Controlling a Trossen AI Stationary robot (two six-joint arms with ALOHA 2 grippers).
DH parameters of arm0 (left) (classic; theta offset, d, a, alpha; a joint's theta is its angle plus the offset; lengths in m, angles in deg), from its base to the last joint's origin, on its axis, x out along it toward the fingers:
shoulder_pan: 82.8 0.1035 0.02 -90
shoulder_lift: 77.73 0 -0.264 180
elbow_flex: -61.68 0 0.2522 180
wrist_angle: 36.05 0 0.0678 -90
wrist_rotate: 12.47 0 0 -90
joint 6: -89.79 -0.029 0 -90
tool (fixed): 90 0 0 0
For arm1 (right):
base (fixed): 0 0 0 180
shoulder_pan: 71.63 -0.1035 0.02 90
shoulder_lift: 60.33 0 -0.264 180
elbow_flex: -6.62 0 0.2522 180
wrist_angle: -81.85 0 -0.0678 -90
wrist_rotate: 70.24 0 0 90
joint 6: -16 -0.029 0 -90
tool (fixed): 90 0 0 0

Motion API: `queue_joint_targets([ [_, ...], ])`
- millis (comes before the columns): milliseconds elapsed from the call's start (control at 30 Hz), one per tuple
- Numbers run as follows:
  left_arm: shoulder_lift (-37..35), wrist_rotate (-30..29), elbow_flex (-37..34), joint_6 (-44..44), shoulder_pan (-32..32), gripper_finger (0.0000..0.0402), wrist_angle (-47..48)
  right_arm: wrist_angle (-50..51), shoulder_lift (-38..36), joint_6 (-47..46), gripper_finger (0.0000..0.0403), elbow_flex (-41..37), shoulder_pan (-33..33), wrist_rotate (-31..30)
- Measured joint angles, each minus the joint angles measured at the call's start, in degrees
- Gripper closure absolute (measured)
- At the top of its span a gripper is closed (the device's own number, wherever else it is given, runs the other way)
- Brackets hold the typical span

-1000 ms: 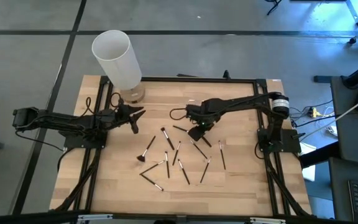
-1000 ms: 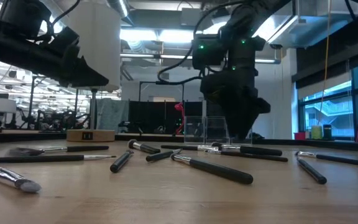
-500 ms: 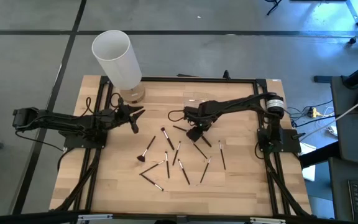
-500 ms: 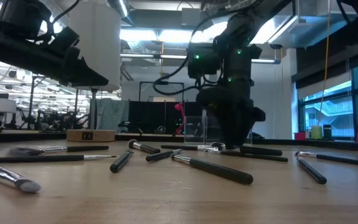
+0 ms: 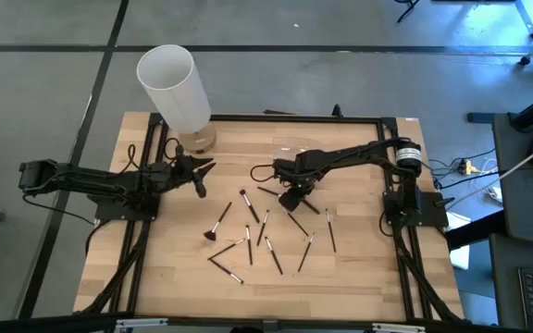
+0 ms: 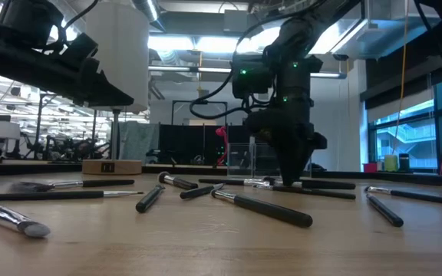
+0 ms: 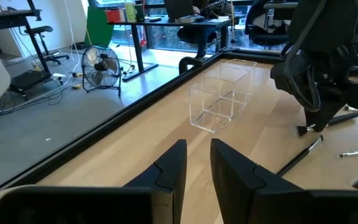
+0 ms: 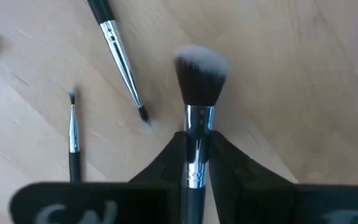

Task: Put items in baskets/containers
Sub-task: Put the black powder brush into the transparent organizer

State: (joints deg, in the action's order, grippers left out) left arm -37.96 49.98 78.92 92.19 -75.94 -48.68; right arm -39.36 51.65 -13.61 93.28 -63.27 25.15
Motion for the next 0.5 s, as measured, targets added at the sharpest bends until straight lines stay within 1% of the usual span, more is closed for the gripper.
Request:
queue_joint_targets([
  [133, 0.0, 0.0, 0.0, 0.02, 0.0, 0.0335, 0.0, 0.0, 0.05, 0.1, 0.0356, 0.0, 0.04, 0.11],
  [300, 0.0, -0.02, 0.0, -0.02, 0.02, 0.0336, 0.0, 0.66, -0.61, 0.0, 0.033, 0.82, 0.04, 0.07],
  [367, 0.0, -0.02, 0.0, -0.02, 0.02, 0.0334, 0.0, 0.67, -1.27, 0.1, 0.0334, 1.59, 0.04, 0.29],
  [500, 0.0, -0.07, 0.0, -0.07, 0.0, 0.0335, 0.01, -0.23, -4.54, 0.84, 0.0359, 4.71, 0.25, -0.68],
])
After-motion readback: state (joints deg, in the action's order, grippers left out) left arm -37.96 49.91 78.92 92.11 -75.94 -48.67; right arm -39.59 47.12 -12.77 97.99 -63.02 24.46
